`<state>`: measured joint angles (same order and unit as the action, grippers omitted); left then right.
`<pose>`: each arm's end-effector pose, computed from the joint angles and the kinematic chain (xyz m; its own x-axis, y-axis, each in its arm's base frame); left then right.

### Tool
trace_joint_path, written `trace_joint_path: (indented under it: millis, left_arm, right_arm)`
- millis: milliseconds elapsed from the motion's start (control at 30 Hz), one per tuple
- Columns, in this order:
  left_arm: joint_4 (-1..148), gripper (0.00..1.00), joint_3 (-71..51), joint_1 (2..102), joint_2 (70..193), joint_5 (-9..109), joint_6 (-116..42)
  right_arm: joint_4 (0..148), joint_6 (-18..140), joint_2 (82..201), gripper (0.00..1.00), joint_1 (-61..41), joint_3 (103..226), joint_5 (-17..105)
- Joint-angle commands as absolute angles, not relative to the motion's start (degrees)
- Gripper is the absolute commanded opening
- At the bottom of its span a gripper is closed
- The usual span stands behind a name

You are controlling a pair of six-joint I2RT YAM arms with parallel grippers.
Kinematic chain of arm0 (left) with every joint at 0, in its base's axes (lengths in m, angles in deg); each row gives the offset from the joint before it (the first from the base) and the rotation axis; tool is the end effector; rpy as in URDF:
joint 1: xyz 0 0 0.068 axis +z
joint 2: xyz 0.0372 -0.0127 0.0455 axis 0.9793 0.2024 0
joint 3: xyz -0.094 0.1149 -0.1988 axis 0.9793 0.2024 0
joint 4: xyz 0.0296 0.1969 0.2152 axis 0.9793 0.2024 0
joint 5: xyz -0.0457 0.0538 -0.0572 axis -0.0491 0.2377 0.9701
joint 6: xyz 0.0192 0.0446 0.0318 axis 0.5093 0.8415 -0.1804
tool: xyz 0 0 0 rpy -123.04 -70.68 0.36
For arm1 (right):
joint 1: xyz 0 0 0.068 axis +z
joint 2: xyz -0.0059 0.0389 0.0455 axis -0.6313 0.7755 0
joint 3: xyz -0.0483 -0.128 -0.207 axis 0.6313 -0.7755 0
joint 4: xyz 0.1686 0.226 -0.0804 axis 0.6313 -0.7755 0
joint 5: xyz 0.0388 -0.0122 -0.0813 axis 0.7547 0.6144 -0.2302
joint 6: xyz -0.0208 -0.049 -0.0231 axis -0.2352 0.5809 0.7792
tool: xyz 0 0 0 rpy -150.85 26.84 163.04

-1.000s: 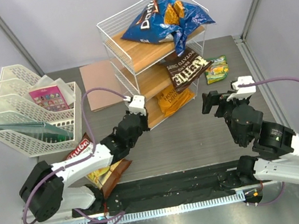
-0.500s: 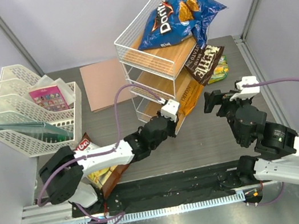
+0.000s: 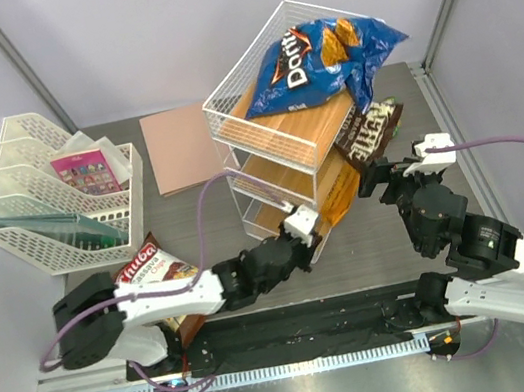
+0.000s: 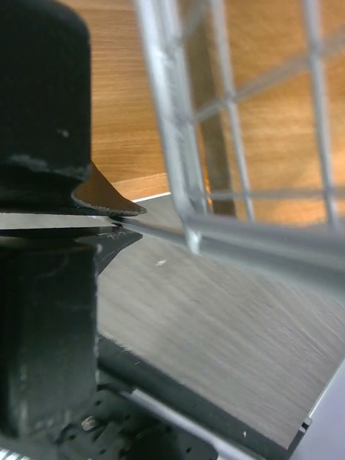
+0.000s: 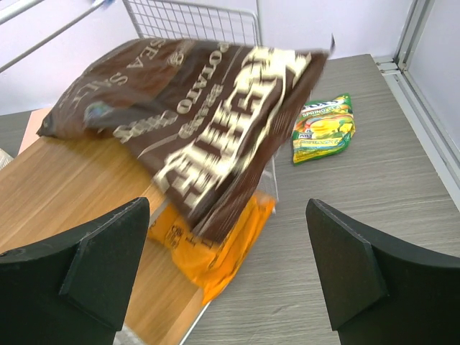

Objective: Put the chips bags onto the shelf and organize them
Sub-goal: Adjust the shelf at the center of the board.

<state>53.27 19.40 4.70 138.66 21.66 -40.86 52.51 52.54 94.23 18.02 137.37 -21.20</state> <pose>0.1123 -0.3307 0.1862 -0.2893 0.1247 -0.9491 0.7571 0.6366 -0.1471 0.1228 0.1254 0.3622 -0.0672 0.1509 -0.9863 0.0289 0.9884 0.1492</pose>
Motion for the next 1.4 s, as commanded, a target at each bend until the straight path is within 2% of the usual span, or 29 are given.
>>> trace_joint_path:
  millis: [0,100,167,233,300,433,567,767,1167,1367]
  left_arm:
    - [63.28,0.0,30.8,3.35,130.27,11.26,-50.81]
    - [68.1,0.0,35.03,5.62,123.76,3.09,-55.04]
    - [70.58,0.0,36.97,8.43,120.6,2.8,-57.69]
    - [71.55,0.0,37.42,15.28,120.15,6.3,-59.01]
    - [72.16,0.0,36.63,21.77,122.16,9.98,-59.8]
    - [71.55,0.0,31.81,26.63,129.97,12.98,-57.71]
    - [69.36,0.0,25.57,28.13,137.1,14.92,-57.26]
    - [70.4,0.0,24.15,28.92,139.48,11.94,-60.67]
    - [79.36,0.0,30.3,35.6,128.77,7.37,-69.91]
    - [81.31,0.0,26.97,37.63,131.2,9.91,-68.24]
  right_arm:
    - [54.64,52.71,94.0,0.96,17.98,137.84,-22.44]
    - [55.08,52.53,94.35,0.96,18.07,137.92,-22.09]
    - [55.43,52.36,94.71,0.96,17.98,137.92,-21.91]
    - [55.61,52.27,95.23,0.96,17.98,138.1,-21.56]
    - [55.7,52.1,95.76,0.95,18.07,138.36,-21.39]
    - [55.7,52.18,95.85,0.95,17.98,138.63,-21.03]
    - [55.61,52.71,95.5,0.96,17.98,138.98,-20.95]
    - [54.91,53.67,94.62,0.95,17.98,139.24,-21.21]
    - [55.08,53.06,95.67,0.96,17.98,138.45,-21.21]
    - [55.08,52.45,95.68,0.96,17.98,138.19,-21.04]
